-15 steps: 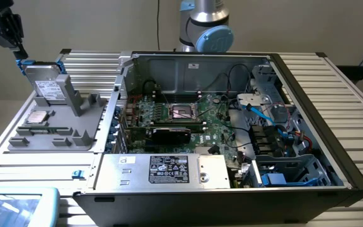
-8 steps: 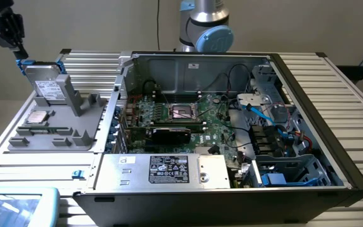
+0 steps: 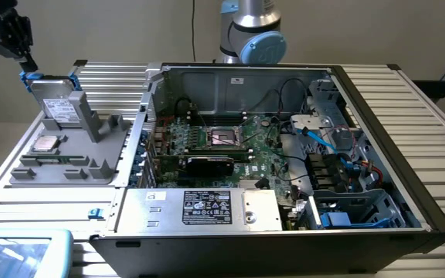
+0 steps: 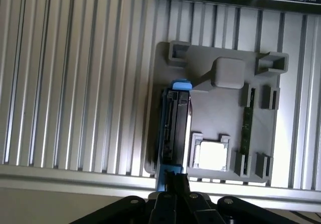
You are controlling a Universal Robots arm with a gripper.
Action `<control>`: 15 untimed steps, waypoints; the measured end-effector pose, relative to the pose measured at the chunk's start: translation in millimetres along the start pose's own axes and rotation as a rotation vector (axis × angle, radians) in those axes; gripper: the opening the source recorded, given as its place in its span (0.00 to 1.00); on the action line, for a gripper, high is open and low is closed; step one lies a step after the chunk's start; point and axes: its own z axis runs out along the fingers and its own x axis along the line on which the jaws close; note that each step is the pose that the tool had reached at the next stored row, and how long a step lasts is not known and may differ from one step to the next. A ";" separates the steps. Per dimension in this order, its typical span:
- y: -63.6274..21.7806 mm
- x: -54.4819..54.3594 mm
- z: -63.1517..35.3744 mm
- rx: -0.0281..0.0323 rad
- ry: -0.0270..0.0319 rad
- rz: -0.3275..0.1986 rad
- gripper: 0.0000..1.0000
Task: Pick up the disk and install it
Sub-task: 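Pick up the disk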
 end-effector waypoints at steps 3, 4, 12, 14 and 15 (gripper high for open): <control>-0.1 0.0 0.0 -0.0001 -0.0001 0.002 0.11; -0.1 0.0 0.0 0.0000 -0.0001 0.002 0.11; -0.1 0.0 0.0 0.0001 -0.0001 0.002 0.33; -0.1 0.0 0.0 0.0000 -0.0001 0.002 0.33; -0.1 0.0 0.0 0.0001 -0.0001 0.002 0.39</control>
